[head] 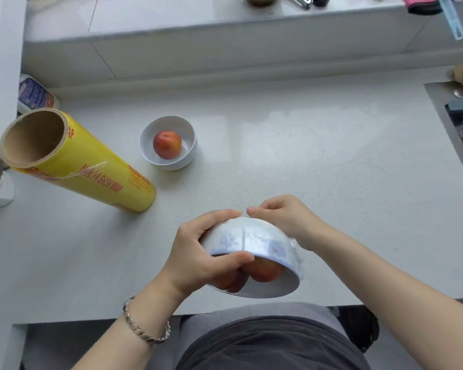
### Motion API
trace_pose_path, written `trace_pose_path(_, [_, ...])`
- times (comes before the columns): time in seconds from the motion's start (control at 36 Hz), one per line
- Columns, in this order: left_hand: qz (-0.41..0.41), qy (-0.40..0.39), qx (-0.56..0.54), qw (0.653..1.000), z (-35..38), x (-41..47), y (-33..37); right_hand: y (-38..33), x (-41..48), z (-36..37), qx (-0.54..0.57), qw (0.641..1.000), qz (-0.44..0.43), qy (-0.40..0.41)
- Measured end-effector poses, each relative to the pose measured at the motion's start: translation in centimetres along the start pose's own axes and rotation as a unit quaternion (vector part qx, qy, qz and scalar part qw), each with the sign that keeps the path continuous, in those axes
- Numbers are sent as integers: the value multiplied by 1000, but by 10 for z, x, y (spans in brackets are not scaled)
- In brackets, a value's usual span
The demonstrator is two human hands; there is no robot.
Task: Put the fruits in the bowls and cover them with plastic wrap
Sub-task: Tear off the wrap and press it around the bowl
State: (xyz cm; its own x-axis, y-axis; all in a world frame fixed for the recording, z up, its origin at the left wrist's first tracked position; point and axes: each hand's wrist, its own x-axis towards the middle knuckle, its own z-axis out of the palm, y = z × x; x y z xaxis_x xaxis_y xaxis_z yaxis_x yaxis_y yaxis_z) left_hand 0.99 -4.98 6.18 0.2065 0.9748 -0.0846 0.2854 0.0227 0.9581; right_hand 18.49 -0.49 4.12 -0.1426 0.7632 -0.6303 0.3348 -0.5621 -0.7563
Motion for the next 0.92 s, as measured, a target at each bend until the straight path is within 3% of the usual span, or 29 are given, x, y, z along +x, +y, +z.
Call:
trace_pose_path(0.22, [22, -8, -57, 998, -1, -2, 0, 5, -2, -9, -126, 987, 65, -79])
trace_pose_path(0.28, [16, 10, -66, 998, -4, -1, -1, 12, -2, -21, -145, 988, 48, -32])
trace_pose_path(0.33, [15, 27, -74, 997, -8, 0, -2, 15, -6, -35, -105, 992, 4, 65])
trace_pose_path(0.42, [17, 34, -65, 997, -13, -1, -4, 0, -27, -45, 3, 981, -126, 146])
trace_pose_path(0.47, [14, 38, -61, 997, -12, -1, -6, -16, -48, -42, 47, 977, -198, 61])
trace_pose_path(0.56, [19, 37, -65, 997, -8, 0, -5, -24, -65, -23, -20, 971, -211, -109])
trace_pose_path(0.64, [20, 43, -75, 996, -5, 1, -3, -23, -62, -9, -83, 970, -196, -117])
trace_pose_path(0.78, [2, 65, -88, 994, -5, 2, -4, -16, -51, -10, -38, 978, -158, -135])
trace_pose_path(0.92, [-87, 136, -237, 958, 0, 5, -10, 4, -50, -15, 72, 973, -145, -167])
